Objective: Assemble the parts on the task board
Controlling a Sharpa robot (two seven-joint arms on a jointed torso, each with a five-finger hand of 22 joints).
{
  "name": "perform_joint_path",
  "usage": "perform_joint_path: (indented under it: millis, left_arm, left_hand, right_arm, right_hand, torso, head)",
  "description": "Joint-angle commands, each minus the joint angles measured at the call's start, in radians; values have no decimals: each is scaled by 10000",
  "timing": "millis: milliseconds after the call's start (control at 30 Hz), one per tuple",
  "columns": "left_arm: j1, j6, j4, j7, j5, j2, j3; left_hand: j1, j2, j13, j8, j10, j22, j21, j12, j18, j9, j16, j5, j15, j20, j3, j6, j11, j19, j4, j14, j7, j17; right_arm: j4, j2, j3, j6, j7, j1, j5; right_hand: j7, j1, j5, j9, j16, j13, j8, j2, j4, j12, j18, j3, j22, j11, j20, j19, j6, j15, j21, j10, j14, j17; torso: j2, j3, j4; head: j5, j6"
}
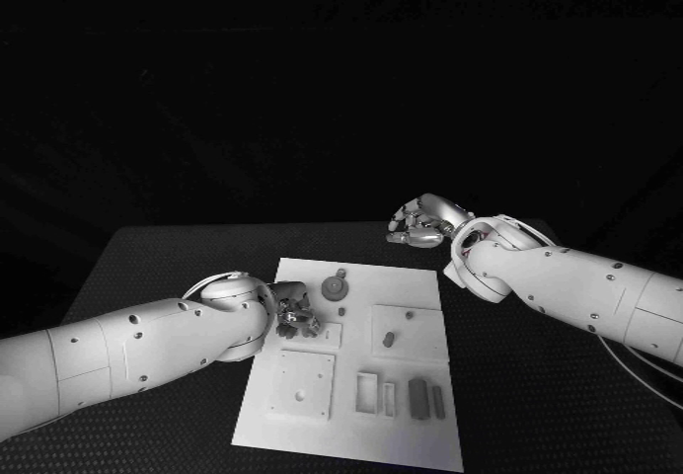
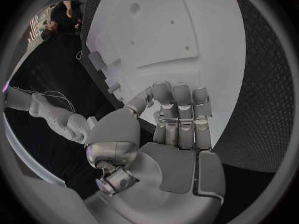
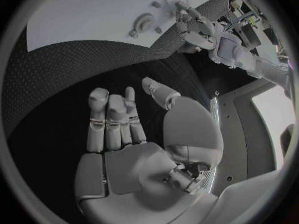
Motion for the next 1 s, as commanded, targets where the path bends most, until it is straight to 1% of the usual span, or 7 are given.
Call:
perform_joint_path:
  millis: [33,233,467,700,733,767,1000]
  left_arm:
    - [-73,397,-7,-127,-1,50,-58]
    - [-74,415,-30,-123,5,71,-58]
    - [-74,441,-58,-147,-6,76,-58]
    - [-74,428,-68,-141,-14,92,-58]
    - [-74,416,-70,-141,-14,93,-58]
    - [-74,404,-75,-138,-14,94,-58]
    - [-74,388,-96,-137,-14,119,-58]
  left_hand:
    - [-130,-88,19,24,-33,124,12,57,-190,17,57,-64,-73,-920,25,820,-139,73,96,35,-651,-12]
    - [-239,-156,60,22,-37,147,20,147,-187,44,138,-120,-89,-935,5,865,-157,98,206,40,-670,-21]
    - [-234,-151,90,31,-33,164,30,212,-177,65,199,-157,-105,-952,34,902,-174,113,236,50,-687,-24]
    - [-267,-182,157,69,-24,193,73,358,-177,108,332,-208,-127,-970,26,977,-199,147,269,66,-716,-18]
    - [-287,-206,176,74,-48,197,83,402,-173,120,373,-391,-137,-981,23,981,-205,150,303,50,-725,-26]
    - [-306,-242,196,77,-90,197,91,468,-170,139,434,-916,-151,-994,25,975,-211,138,362,18,-729,-53]
    - [-280,-248,200,81,-116,196,100,519,-168,157,486,-1181,-163,-1008,52,974,-217,134,401,-2,-733,-91]
  right_arm:
    - [11,-1,5,119,25,0,-11]
    - [14,-5,5,121,26,0,-11]
    - [19,-14,5,124,25,0,-11]
    - [21,-14,5,122,27,0,-11]
    - [21,-13,5,122,28,0,-11]
    - [21,-12,5,121,28,0,-11]
    - [19,-9,5,120,32,0,-10]
  right_hand:
    - [61,-47,66,11,-40,-12,-54,90,4,-2,458,-48,6,-5,-76,5,3,23,-45,-96,-57,-10]
    - [61,-49,67,13,-41,-14,-55,91,5,0,458,-50,7,-5,-76,5,4,23,-46,-97,-57,-11]
    - [61,-51,68,16,-42,-17,-56,92,6,1,458,-51,7,-5,-75,5,5,23,-47,-97,-57,-11]
    - [61,-52,68,18,-42,-19,-58,95,7,3,458,-52,7,-5,-75,4,5,22,-49,-98,-58,-12]
    - [61,-53,68,18,-43,-20,-58,94,7,3,458,-53,7,-5,-75,4,6,22,-49,-98,-58,-12]
    - [61,-53,69,19,-43,-20,-58,95,7,3,458,-53,7,-5,-75,4,5,22,-49,-98,-58,-12]
    - [61,-53,69,21,-44,-23,-60,95,7,5,458,-54,8,-5,-74,4,6,22,-51,-99,-59,-13]
  torso:
    - [2,2,-2]
    - [0,0,-4]
    - [4,4,-3]
    - [3,-4,1]
    - [3,-4,1]
    - [3,-4,3]
    - [7,-10,4]
  head:
    - [0,0]
    - [1,-4]
    - [6,-12]
    - [4,-14]
    - [4,-14]
    - [3,-12]
    - [-6,-6]
